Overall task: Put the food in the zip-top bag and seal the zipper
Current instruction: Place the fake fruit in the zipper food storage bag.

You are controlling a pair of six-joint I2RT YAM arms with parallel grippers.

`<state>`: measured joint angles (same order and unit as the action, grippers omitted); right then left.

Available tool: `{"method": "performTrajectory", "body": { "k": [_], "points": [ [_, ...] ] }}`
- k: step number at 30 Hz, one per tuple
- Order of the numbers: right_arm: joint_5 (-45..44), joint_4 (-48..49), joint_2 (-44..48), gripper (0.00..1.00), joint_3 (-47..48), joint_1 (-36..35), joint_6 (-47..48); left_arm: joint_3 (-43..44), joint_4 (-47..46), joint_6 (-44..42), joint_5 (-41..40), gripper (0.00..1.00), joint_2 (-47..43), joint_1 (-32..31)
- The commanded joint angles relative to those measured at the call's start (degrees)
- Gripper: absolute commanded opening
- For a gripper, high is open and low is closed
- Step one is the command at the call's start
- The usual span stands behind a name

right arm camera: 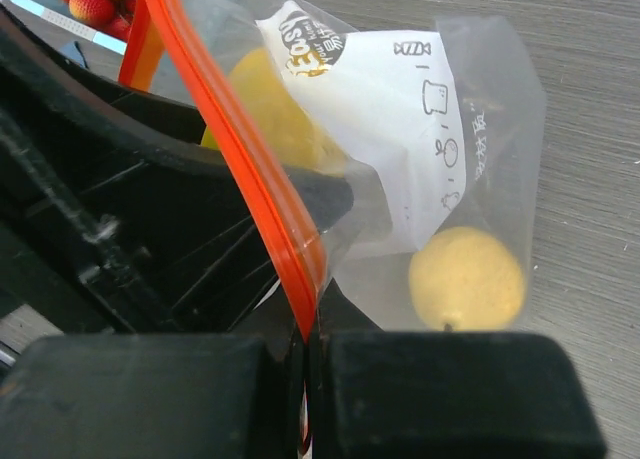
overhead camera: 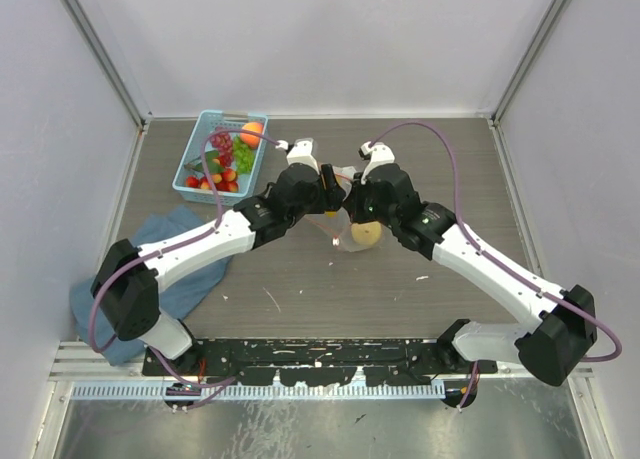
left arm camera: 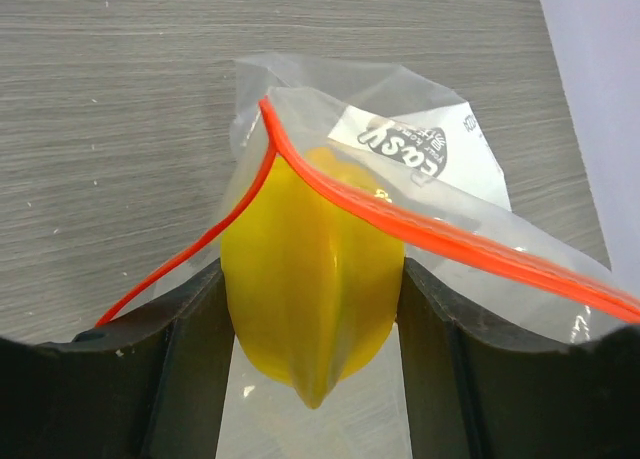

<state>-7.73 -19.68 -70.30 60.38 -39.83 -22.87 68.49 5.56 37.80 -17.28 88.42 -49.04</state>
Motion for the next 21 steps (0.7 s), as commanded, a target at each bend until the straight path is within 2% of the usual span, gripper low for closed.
{"method": "performTrajectory", "body": {
  "k": [1, 9, 21],
  "points": [
    [1.8, 3.2, 2.1, 0.01, 0.5, -0.3, -0.8, 4.0, -0.8, -1.9, -2.0, 0.50, 1.1, -1.6],
    [0.2, 3.5, 3.3, 0.01, -0.6, -0.3, -0.9, 3.4, -0.1, -1.6, -1.4, 0.74, -0.6, -2.0],
    [-0.4, 3.9, 3.6, 0.01, -0.9, -0.3, -1.3, 2.0, 4.0, -2.7, 1.7, 0.82, -7.8, -2.0]
  ]
}}
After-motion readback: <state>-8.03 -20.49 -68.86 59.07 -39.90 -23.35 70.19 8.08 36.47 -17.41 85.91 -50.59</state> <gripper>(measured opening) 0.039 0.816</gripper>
